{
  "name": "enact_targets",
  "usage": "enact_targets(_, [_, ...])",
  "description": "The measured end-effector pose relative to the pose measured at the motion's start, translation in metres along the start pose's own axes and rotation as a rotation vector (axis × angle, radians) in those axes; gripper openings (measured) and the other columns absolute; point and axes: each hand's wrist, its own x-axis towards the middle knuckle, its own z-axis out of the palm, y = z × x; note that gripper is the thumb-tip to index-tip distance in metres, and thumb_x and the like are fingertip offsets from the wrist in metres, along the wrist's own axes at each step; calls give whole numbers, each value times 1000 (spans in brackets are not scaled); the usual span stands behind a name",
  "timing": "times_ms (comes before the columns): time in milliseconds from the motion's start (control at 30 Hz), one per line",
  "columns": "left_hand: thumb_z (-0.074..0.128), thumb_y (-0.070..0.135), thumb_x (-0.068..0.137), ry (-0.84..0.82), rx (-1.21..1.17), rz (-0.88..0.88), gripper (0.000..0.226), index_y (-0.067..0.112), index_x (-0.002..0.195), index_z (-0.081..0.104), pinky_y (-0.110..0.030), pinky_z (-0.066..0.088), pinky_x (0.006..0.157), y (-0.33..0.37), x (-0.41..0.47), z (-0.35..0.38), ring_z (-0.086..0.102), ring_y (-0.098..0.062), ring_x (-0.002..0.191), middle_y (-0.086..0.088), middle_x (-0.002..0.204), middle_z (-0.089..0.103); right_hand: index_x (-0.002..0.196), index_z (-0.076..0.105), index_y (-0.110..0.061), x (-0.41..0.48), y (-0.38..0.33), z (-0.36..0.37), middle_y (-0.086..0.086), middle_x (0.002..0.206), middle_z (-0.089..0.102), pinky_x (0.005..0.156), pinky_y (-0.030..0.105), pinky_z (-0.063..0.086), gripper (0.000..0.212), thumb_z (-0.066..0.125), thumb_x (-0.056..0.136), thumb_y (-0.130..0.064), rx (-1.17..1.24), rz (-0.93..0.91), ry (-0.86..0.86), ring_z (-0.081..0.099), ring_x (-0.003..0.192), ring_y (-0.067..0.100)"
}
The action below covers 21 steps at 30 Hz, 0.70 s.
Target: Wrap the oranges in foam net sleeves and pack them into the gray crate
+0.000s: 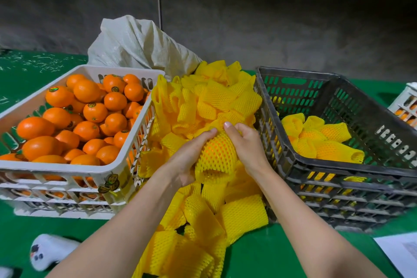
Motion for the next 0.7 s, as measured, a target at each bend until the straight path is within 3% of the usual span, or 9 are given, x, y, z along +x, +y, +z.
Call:
enact_targets(67, [58,44,86,9,14,-10,33,15,100,65,-29,55,54,1,-1,1,70,-21,65,-10,78,73,61,38,-13,1,1,-2,2,57,30,51,28,24,39,51,95,-29,44,35,-31,31,53,10])
enact_targets(200, [58,45,86,54,-36,-15,43,13,115,64,-33,53,65,0,-3,3,68,-25,78,-14,94,72,64,42,-17,1,2,-1,-3,61,37,54,21,29,34,51,94,-30,108,87,-41,37,58,4])
enact_targets(300, [51,48,92,155,-62,67,46,13,120,61,-38,54,77,-1,-2,7,67,-27,93,-14,108,69,89,53,-27,-6,9,4,-6,95,55,78,21,40,15,49,91,-42,138,164,-15,52,94,8])
enact_targets(367, [42,48,96,227,-17,154,50,11,127,56,-44,49,95,-2,3,7,62,-26,108,-12,119,65,101,55,-39,-15,12,10,-13,117,53,90,24,41,30,45,82,-59,229,226,-98,48,111,4])
enact_targets(433, [34,45,100,255,-9,201,51,8,130,52,-45,43,103,-2,6,7,58,-26,116,-11,124,61,104,56,-44,-20,8,14,-21,122,51,89,18,38,41,43,72,-67,251,238,-171,44,115,-5])
enact_targets(500, [36,40,101,280,39,247,43,10,121,59,-42,49,95,-4,6,4,61,-24,107,-10,115,64,107,58,-39,-18,3,13,-14,125,54,95,24,40,42,45,75,-63,266,265,-163,47,120,3])
enact_targets(567, [44,36,99,313,176,370,33,14,89,68,-37,52,77,-8,7,-4,66,-17,82,-7,89,70,118,58,-30,-15,1,9,-2,131,55,106,40,38,42,44,86,-55,323,368,-177,48,124,14])
enact_targets(633, [52,37,94,388,318,500,48,14,52,50,-36,35,52,-10,7,-12,45,-14,46,-4,51,48,133,49,-23,-15,1,6,2,137,51,109,46,35,51,42,91,-52,384,484,-244,46,127,18])
enact_targets(700, [55,40,90,423,421,582,56,10,47,36,-36,20,50,-11,8,-19,27,-17,42,-7,47,29,138,44,-24,-17,2,5,2,140,49,109,47,35,56,43,90,-52,438,542,-308,45,128,19])
